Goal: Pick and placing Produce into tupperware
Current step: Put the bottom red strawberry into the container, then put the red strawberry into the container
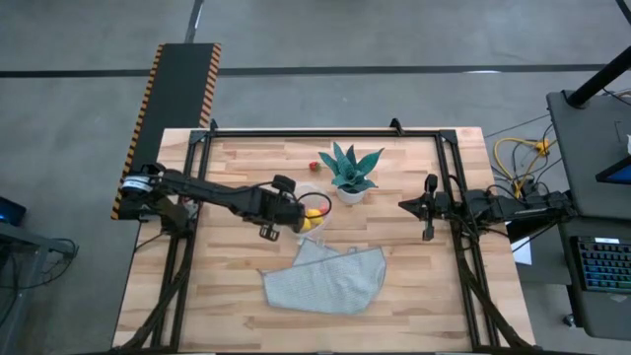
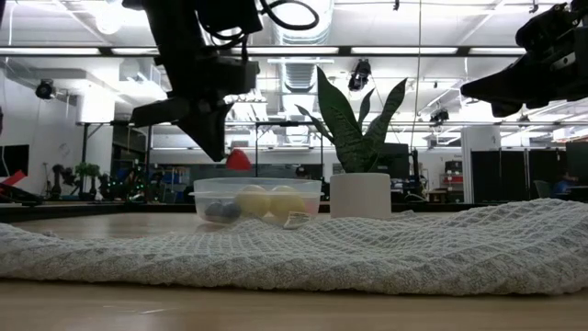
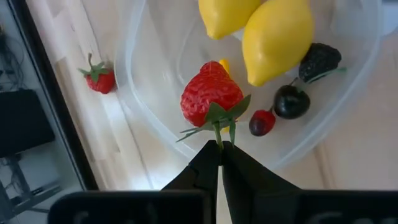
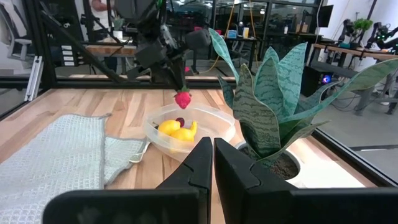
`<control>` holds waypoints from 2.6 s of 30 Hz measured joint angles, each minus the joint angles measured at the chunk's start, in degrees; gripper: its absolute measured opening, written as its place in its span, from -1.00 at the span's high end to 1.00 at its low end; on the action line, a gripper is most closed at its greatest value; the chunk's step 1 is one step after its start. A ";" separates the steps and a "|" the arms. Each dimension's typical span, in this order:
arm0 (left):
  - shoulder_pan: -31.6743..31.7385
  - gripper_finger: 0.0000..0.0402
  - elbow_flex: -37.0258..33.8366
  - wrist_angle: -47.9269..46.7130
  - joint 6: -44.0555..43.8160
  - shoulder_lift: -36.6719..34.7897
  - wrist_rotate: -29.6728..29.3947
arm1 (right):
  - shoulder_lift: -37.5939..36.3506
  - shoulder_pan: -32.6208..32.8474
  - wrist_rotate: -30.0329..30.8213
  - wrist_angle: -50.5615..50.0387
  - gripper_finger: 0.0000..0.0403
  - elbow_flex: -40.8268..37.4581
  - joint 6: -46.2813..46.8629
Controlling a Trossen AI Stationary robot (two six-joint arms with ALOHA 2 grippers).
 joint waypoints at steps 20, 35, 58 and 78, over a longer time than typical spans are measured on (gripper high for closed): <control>0.83 1.00 0.04 0.48 2.56 4.70 -0.27 | 0.02 -0.02 0.02 -0.01 0.96 0.00 0.00; 0.85 1.00 0.07 0.53 2.55 4.72 -0.23 | 0.02 -0.01 0.02 -0.02 0.96 0.00 0.00; 0.85 0.99 0.11 0.52 2.58 4.76 1.81 | 0.02 -0.02 0.02 -0.01 0.96 0.00 0.00; 0.81 0.35 3.41 -1.64 3.86 1.28 -1.95 | 0.02 -0.01 0.01 -0.01 0.96 0.00 0.00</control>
